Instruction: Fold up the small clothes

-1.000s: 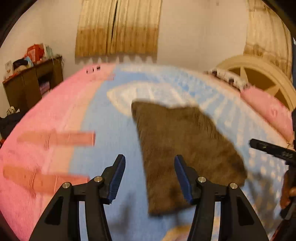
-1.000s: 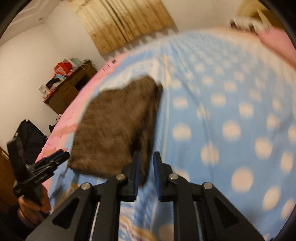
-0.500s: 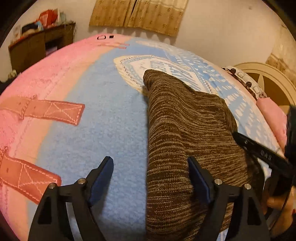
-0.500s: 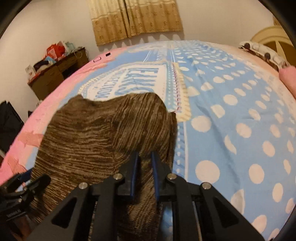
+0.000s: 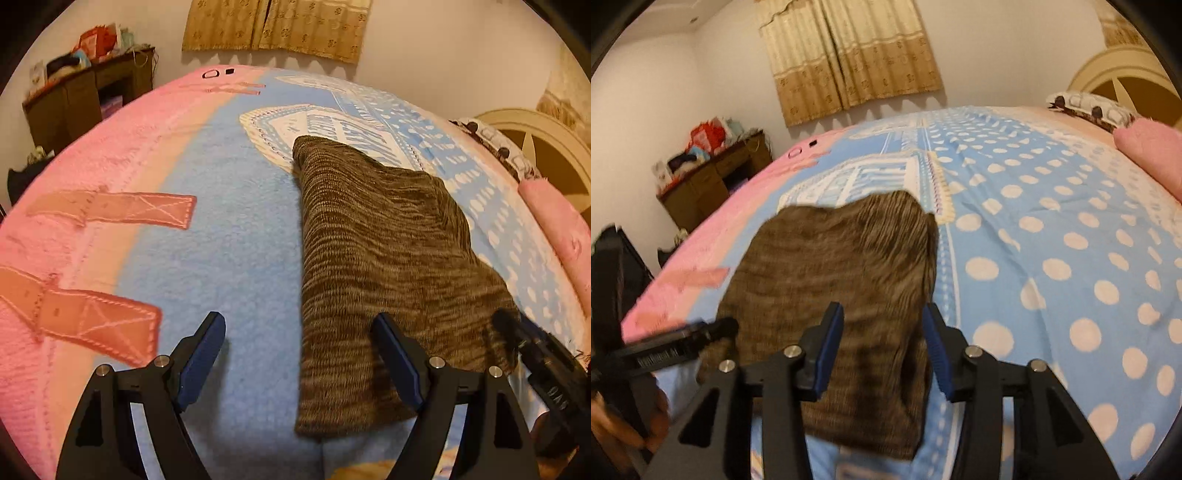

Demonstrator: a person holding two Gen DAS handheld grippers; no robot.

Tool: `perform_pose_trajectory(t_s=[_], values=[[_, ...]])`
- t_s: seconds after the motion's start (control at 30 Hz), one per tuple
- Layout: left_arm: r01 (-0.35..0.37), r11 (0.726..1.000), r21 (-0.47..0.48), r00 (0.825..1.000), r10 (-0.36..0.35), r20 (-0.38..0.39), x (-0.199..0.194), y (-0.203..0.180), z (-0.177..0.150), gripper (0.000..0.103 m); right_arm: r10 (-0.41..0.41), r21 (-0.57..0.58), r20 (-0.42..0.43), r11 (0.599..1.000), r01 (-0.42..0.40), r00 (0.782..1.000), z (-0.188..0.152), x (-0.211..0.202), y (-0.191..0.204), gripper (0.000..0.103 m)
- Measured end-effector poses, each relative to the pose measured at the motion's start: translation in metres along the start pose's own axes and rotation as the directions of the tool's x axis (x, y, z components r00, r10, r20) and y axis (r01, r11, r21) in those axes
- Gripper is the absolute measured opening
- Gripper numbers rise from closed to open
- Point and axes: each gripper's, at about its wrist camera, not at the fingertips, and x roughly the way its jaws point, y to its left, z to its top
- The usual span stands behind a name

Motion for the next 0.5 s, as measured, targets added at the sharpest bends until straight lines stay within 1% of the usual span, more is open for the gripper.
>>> perform_pose_trajectory(t_s=[0.07,0.17,0.2,0.27,0.37,0.43,0.5], values=[[-0.018,1.0,0.009,1.0,0.018,0.003,-0.003,0.001,-0.002,0.082,0.003,0.01,-0.034,1.0,-0.003,0.999,-0.008,0.005,0.0,0.049],[-0.027,1.0,0.011,1.0,0.027,-0.013,-0.001,0.002,-0.004,0.082,-0.063,-0.023,-0.069,0.998,0.061,0.996,-0.02,0.013,0.003,0.049],[-0.029,0.999,0.013,0.999,0.029,-0.018,-0.001,0.0,-0.005,0.082,-0.065,-0.025,-0.062,0.998,0.064,0.996,-0.023,0.012,0.003,0.049],[-0.03,0.999,0.024,0.999,0.031,-0.028,0.002,-0.003,-0.01,0.082,-0.062,-0.02,-0.053,0.998,0.061,0.997,-0.027,0.011,0.001,0.048],[-0.038,0.997,0.065,0.998,0.042,-0.055,0.008,-0.011,-0.017,0.082,-0.055,0.001,-0.068,0.998,0.055,0.996,-0.031,0.009,-0.003,0.048],[-0.042,0.996,0.081,0.998,0.046,-0.052,0.009,-0.013,-0.021,0.082,-0.049,0.014,-0.077,0.999,0.05,0.996,-0.035,0.005,-0.004,0.048],[-0.03,0.995,0.093,0.998,0.035,-0.048,0.007,-0.013,-0.024,0.082,-0.033,0.028,-0.08,0.999,0.035,0.996,-0.039,0.001,-0.006,0.048]])
